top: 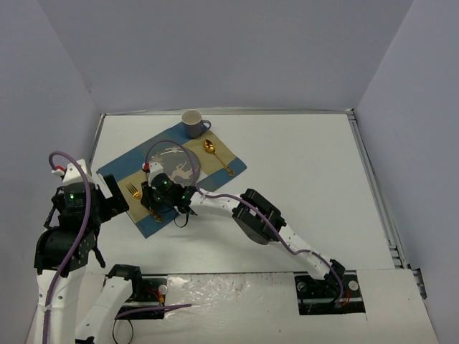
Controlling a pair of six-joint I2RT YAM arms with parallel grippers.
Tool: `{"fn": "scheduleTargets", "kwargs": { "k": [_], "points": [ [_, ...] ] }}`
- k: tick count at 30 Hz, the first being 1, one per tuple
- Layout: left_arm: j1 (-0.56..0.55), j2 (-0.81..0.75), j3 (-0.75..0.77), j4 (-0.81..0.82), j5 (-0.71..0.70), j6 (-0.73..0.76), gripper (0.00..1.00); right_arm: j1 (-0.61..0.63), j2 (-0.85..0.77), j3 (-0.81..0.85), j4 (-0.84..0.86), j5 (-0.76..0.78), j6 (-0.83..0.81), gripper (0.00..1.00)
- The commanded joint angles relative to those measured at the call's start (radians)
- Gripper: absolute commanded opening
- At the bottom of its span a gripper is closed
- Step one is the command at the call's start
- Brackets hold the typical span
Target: Set the dinner table for one person
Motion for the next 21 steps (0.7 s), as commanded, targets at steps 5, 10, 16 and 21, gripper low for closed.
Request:
{"fn": "scheduleTargets", "kwargs": {
  "k": [5, 10, 16, 21],
  "points": [
    [0.002, 0.010, 0.018, 0.045, 0.004, -0.010, 0.97, 0.006, -0.077, -0.001, 0.077, 0.014, -0.052, 0.30],
    [0.002, 0.013, 0.036, 0.041, 0.007, -0.013, 0.97, 0.006, -0.165, -0.048, 0.057, 0.020, -0.122, 0.39],
    [0.002, 0.032, 0.081, 0.035, 0.013, 0.002, 0.97, 0.003, -0.362, -0.198, 0.066, 0.130, -0.240, 0.53],
    [0.002, 0.034, 0.101, 0.037, 0.008, 0.022, 0.97, -0.021, -0.543, -0.335, 0.029, 0.240, -0.303, 0.61]
  ]
}}
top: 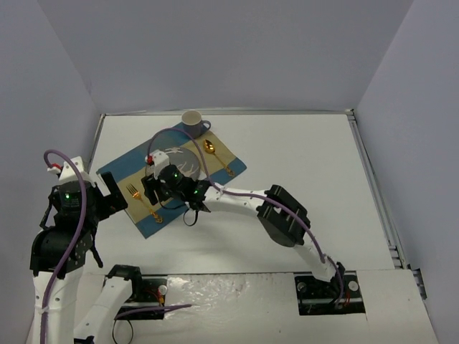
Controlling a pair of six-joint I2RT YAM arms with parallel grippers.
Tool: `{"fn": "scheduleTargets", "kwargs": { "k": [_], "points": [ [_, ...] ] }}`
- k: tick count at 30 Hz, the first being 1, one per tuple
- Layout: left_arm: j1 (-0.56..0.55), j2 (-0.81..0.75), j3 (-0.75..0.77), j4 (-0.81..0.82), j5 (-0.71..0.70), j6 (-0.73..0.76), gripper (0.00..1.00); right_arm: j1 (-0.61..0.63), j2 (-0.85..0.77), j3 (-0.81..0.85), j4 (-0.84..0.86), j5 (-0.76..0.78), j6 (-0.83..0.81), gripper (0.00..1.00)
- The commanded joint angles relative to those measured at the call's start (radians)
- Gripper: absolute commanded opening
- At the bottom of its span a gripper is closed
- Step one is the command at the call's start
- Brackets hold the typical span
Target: Set the dinner table for one person
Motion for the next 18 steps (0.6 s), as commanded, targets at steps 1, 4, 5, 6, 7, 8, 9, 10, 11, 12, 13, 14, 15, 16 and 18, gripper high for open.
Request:
{"fn": "scheduleTargets", "kwargs": {
  "k": [1, 4, 5, 6, 7, 8, 9, 10, 11, 12, 13, 14, 15, 16, 18],
  "points": [
    [0.002, 0.019, 0.057, 0.040, -0.007, 0.023, 0.97, -0.033, -0.272, -0.102, 0.033, 0.147, -0.090, 0.62],
    [0.003, 0.013, 0.045, 0.055, -0.005, 0.046, 0.97, -0.092, -0.382, -0.237, 0.020, 0.168, -0.052, 0.65],
    [0.002, 0.011, 0.040, 0.059, -0.003, 0.053, 0.97, -0.121, -0.424, -0.282, 0.019, 0.167, -0.039, 0.66],
    [0.002, 0.009, 0.035, 0.064, 0.000, 0.060, 0.97, -0.152, -0.467, -0.326, 0.017, 0.166, -0.032, 0.67],
    [0.003, 0.005, 0.030, 0.068, 0.003, 0.064, 0.97, -0.180, -0.522, -0.365, 0.014, 0.171, -0.030, 0.67],
    [0.004, 0.001, 0.026, 0.072, 0.005, 0.066, 0.97, -0.205, -0.582, -0.400, 0.009, 0.179, -0.032, 0.68],
    [0.004, -0.005, 0.022, 0.079, 0.007, 0.069, 0.97, -0.242, -0.631, -0.435, -0.004, 0.194, -0.036, 0.69],
    [0.004, -0.012, 0.017, 0.086, 0.009, 0.073, 0.97, -0.282, -0.679, -0.469, -0.020, 0.210, -0.042, 0.71],
    [0.004, -0.019, 0.012, 0.093, 0.008, 0.074, 0.97, -0.298, -0.734, -0.501, -0.037, 0.217, -0.048, 0.72],
    [0.004, -0.024, 0.006, 0.100, 0.006, 0.075, 0.97, -0.333, -0.790, -0.533, -0.054, 0.230, -0.055, 0.73],
    [0.004, -0.030, 0.000, 0.108, 0.003, 0.076, 0.97, -0.379, -0.847, -0.564, -0.071, 0.245, -0.062, 0.75],
    [0.004, -0.037, -0.008, 0.116, -0.004, 0.075, 0.97, -0.394, -0.904, -0.593, -0.088, 0.258, -0.069, 0.77],
    [0.004, -0.042, -0.016, 0.123, -0.010, 0.073, 0.97, -0.413, -0.955, -0.616, -0.102, 0.269, -0.075, 0.78],
    [0.004, -0.047, -0.025, 0.129, -0.014, 0.074, 0.97, -0.439, -1.008, -0.638, -0.123, 0.280, -0.082, 0.79],
    [0.004, -0.056, -0.041, 0.142, -0.022, 0.077, 0.97, -0.488, -1.114, -0.681, -0.170, 0.317, -0.098, 0.80]
  ]
}}
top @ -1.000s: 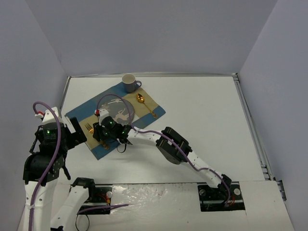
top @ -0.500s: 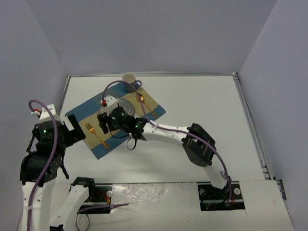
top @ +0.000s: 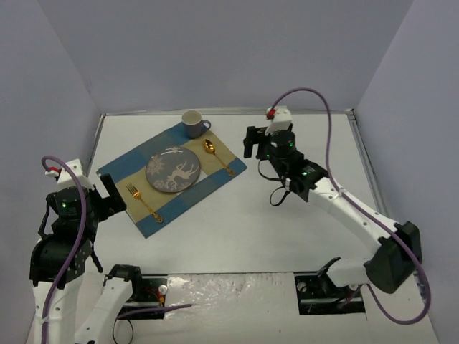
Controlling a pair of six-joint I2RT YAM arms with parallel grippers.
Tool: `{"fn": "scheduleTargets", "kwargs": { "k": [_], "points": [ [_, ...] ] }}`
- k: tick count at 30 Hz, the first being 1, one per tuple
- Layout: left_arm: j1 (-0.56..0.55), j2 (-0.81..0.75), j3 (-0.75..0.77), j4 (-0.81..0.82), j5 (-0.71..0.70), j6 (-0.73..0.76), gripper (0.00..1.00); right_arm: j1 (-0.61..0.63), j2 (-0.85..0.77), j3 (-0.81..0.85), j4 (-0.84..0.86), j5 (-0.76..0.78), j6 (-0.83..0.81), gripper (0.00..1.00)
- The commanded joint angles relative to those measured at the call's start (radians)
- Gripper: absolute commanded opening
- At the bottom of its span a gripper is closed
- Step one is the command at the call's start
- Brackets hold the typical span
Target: Set the dinner table for one person
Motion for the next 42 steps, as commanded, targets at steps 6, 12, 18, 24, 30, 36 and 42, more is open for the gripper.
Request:
{"fn": "scheduleTargets", "kwargs": {
  "k": [6, 12, 18, 24, 30, 36, 42],
  "points": [
    [0.004, -0.019, -0.021, 0.084, -0.080, 0.041, 0.97, -0.085, -0.491, -0.138, -0.162, 0.283, -0.076, 0.88],
    [0.002, -0.054, -0.016, 0.056, -0.121, 0.042, 0.97, -0.087, -0.749, -0.233, -0.228, 0.376, -0.057, 1.00],
    [0.002, -0.086, -0.045, 0.054, -0.193, 0.026, 0.97, -0.086, -0.803, -0.249, -0.251, 0.402, -0.068, 1.00],
    [0.001, -0.113, -0.087, 0.080, -0.232, 0.020, 0.97, -0.085, -0.814, -0.270, -0.264, 0.407, -0.057, 1.00],
    [0.000, -0.133, -0.125, 0.110, -0.263, 0.031, 0.97, -0.086, -0.826, -0.271, -0.264, 0.420, -0.061, 1.00],
    [-0.002, -0.151, -0.185, 0.155, -0.222, 0.018, 0.97, -0.086, -0.834, -0.274, -0.262, 0.418, -0.063, 1.00],
    [-0.004, -0.155, -0.207, 0.188, -0.201, 0.007, 0.97, -0.086, -0.842, -0.277, -0.262, 0.425, -0.068, 1.00]
  ]
}}
